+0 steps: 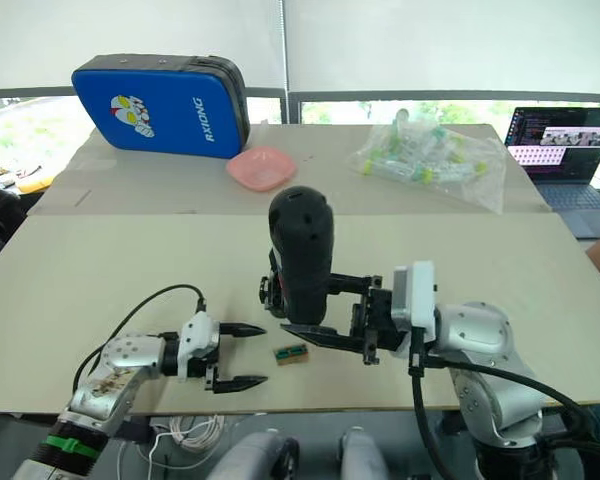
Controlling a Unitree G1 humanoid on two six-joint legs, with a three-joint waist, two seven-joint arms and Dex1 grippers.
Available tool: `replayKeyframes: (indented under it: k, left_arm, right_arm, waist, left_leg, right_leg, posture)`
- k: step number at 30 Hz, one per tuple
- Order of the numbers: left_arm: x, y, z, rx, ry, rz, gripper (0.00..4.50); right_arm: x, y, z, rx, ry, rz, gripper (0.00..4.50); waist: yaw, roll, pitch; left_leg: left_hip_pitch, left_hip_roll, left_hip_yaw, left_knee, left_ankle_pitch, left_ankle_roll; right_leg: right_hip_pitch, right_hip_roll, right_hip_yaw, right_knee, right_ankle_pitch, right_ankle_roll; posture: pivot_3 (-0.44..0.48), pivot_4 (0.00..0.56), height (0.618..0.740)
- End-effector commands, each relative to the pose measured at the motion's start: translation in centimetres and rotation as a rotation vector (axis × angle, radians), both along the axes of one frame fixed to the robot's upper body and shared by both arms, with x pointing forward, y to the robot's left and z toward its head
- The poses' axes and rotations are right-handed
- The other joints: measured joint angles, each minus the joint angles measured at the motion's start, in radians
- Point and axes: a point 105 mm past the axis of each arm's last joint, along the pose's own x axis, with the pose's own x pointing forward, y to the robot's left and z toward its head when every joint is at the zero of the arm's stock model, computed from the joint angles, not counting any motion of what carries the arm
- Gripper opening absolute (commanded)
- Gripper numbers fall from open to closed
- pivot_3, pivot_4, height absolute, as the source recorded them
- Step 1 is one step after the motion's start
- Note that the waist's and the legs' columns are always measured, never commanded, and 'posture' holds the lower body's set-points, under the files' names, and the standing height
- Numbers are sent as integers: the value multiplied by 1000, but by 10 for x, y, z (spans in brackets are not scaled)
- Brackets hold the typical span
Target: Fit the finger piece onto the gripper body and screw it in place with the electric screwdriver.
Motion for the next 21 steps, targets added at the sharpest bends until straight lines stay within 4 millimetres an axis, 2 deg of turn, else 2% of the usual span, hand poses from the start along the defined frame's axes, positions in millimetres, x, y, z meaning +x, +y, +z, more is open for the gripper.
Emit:
replayKeyframes:
  k: [1, 11, 21]
  left_arm:
    - [-1, -11, -7, 3, 10, -14, 4500]
    - [-3, -27, -15, -2, 25, -58, 4500]
    - [-6, -31, -18, -1, 29, -95, 4500]
  right_arm:
    - [-2, 3, 8, 10, -79, 19, 1958]
    - [2, 7, -1, -9, -55, 22, 1958]
    - [6, 11, -9, -39, -24, 6, 1958]
  waist:
    - [0, 0, 0]
    - [17, 1, -1]
    - [27, 2, -1]
  left_leg:
    - [1, 0, 0, 0, 0, 0]
    - [1, -1, 0, 0, 0, 1]
    - [1, -1, 0, 0, -1, 1]
  right_leg:
    - [1, 0, 0, 0, 0, 0]
    - [2, -1, 0, 0, 0, 1]
    - [2, -1, 0, -1, -1, 1]
  posture:
    - [0, 150, 740]
    - [0, 150, 740]
    - [0, 150, 740]
